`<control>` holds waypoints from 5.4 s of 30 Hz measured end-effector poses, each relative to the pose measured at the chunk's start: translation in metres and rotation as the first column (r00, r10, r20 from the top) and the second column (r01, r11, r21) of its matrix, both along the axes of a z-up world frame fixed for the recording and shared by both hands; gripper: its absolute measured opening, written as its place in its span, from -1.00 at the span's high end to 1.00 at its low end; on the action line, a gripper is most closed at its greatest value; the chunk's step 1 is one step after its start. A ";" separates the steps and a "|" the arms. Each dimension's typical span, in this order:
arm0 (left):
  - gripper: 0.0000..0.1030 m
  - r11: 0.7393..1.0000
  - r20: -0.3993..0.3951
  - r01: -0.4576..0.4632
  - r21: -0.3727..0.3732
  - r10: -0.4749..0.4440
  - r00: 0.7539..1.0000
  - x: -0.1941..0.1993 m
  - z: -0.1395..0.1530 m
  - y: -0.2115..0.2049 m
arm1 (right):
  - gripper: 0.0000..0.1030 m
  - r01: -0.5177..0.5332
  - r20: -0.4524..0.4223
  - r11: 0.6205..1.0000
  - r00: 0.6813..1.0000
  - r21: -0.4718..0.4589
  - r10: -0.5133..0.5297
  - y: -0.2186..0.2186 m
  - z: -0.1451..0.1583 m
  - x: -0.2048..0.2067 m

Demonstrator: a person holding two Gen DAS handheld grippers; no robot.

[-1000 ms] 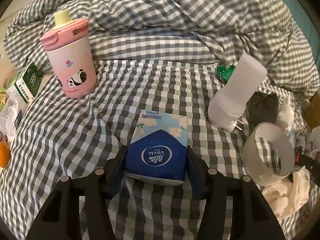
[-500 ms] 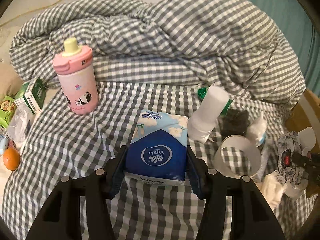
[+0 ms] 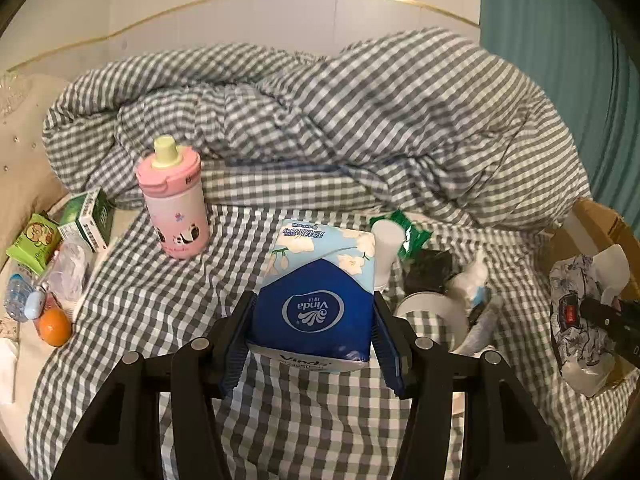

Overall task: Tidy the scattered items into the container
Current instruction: 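Grasp the blue tissue pack with the left gripper while the right grasps the black wipe pack, then carry the tissue pack with the left gripper while the right carries the wipe pack toward the box, then open both grippers over the cardboard box, dropping the tissue and wipe packs inside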

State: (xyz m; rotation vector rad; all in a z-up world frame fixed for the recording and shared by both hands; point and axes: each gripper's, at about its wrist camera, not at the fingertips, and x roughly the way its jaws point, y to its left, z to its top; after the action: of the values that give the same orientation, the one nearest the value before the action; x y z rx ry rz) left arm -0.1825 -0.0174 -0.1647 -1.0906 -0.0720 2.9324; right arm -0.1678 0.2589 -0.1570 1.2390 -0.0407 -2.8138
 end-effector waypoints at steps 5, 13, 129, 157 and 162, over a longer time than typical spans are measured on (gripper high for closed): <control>-0.09 1.000 -0.041 0.002 0.002 -0.002 0.999 0.015 0.022 0.003 | 0.27 -0.005 -0.042 1.000 0.999 -0.001 0.005 -0.001 0.021 0.014; -0.09 1.000 -0.116 0.003 0.005 -0.002 0.993 0.042 0.059 0.004 | 0.27 -0.027 -0.113 1.000 0.993 0.000 0.026 -0.009 0.055 0.037; -0.46 0.800 0.083 0.600 -0.017 -0.597 0.798 0.030 0.061 0.404 | 0.19 0.233 -0.042 0.967 0.972 0.101 -0.230 0.265 0.101 0.080; -0.70 0.864 -0.057 0.500 0.055 -0.498 0.866 0.034 0.105 0.338 | -0.64 0.258 -0.170 0.961 0.956 0.094 -0.240 0.243 0.142 0.090; -0.70 0.872 -0.077 0.486 0.056 -0.482 0.873 0.040 0.116 0.322 | -0.66 0.254 -0.198 0.963 0.952 0.092 -0.232 0.231 0.153 0.096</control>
State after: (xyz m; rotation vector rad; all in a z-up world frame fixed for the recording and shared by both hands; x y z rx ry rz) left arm -0.1427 0.3043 -0.0484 -0.8533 0.0835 2.4843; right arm -0.0716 0.4898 -0.0038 1.0510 -0.0213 -3.1764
